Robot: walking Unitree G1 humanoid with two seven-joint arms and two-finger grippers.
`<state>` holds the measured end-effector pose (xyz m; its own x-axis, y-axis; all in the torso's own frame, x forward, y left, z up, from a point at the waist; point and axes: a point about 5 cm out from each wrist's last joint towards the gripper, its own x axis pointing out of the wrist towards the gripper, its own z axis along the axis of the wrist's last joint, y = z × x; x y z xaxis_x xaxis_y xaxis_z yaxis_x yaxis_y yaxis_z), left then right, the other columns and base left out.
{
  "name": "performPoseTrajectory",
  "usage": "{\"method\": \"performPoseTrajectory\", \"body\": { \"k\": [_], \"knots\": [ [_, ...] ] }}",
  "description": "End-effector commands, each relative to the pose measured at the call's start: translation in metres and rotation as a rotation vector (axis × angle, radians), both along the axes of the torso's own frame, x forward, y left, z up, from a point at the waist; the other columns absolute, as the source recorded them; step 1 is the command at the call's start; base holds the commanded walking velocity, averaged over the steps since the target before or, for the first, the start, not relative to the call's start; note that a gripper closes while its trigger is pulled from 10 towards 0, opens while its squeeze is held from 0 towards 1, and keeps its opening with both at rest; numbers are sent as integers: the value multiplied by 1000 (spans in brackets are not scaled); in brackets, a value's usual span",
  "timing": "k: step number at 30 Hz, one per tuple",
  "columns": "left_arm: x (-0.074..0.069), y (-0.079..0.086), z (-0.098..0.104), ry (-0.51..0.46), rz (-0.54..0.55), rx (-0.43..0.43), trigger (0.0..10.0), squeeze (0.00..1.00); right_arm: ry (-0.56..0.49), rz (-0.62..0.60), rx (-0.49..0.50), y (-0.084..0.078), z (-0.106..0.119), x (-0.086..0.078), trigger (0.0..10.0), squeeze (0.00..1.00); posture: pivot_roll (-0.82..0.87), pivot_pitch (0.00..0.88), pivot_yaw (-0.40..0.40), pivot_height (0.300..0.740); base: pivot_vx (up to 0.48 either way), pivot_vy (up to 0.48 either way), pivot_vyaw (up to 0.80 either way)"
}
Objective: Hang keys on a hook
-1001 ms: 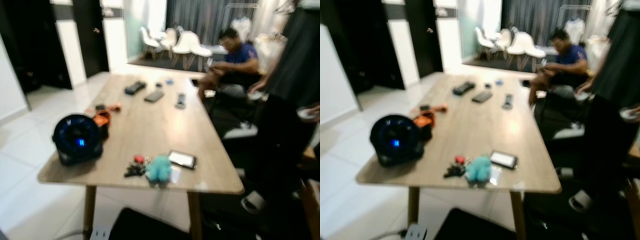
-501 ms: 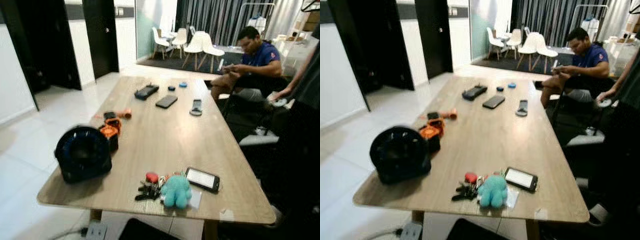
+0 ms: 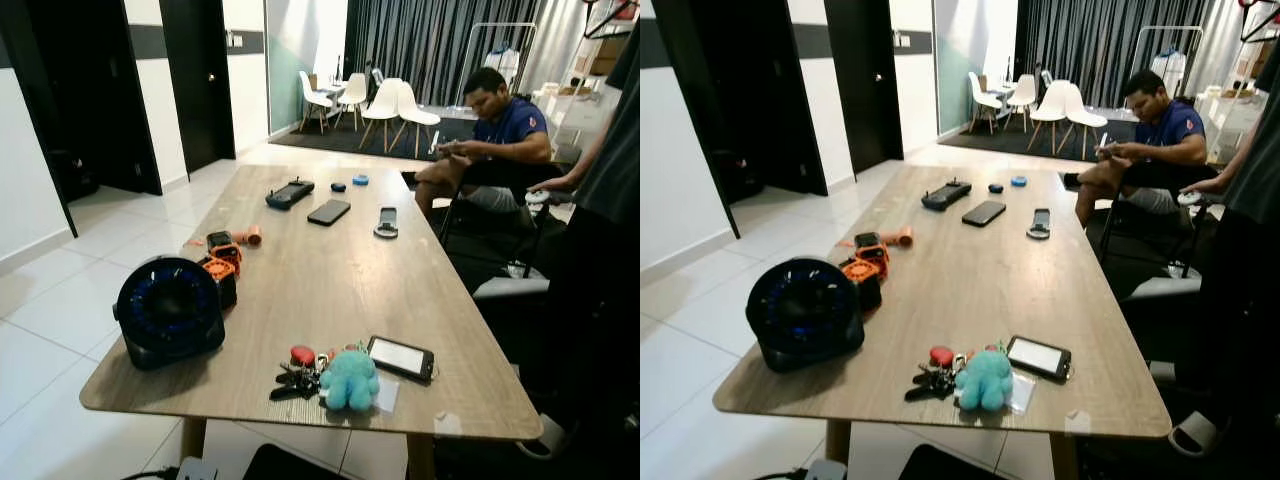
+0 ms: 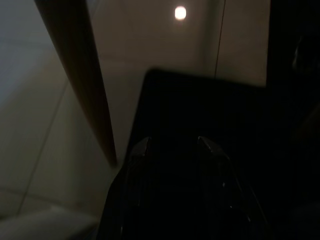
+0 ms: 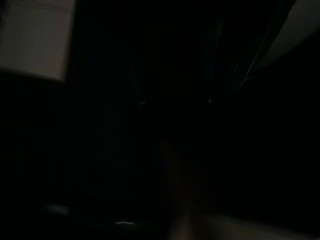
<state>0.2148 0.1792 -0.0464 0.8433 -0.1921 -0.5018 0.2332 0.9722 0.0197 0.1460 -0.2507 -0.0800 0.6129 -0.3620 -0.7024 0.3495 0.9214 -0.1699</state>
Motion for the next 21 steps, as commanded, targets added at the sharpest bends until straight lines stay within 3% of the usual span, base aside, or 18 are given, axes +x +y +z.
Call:
{"method": "performPoseTrajectory", "body": {
  "k": [1,2,5,8,9,11,16,21],
  "knots": [
    [-2,10,7,-60,-37,-9,10000,43,-47,-129,-92,-28,9,-8,10000,0,30,44,13,740,0,0,0],
    [-3,11,10,-92,-66,-21,10000,47,-70,-149,-133,-38,14,-9,10000,0,28,45,15,740,0,0,0],
    [-3,11,12,-111,-84,-28,10000,47,-84,-157,-157,-44,17,-10,10000,0,28,45,15,740,0,0,0],
    [-3,13,23,-179,-159,-61,10000,31,-170,-208,-211,-64,32,-5,10000,0,22,47,17,740,0,0,0],
    [-3,13,23,-179,-159,-61,10000,31,-170,-208,-211,-64,32,-5,10000,0,22,47,17,740,0,0,0],
    [-10,14,36,-238,-352,-80,10000,4,-306,-248,-267,-87,56,9,10000,0,27,48,14,740,0,0,0],
    [-13,12,43,-250,-451,-97,10000,0,-386,-237,-283,-94,70,22,10000,0,29,49,13,740,0,0,0],
    [-8,1,66,-306,-577,-192,10000,0,-573,-163,-267,-90,98,51,10000,0,29,50,13,740,0,0,0]
  ]
}}
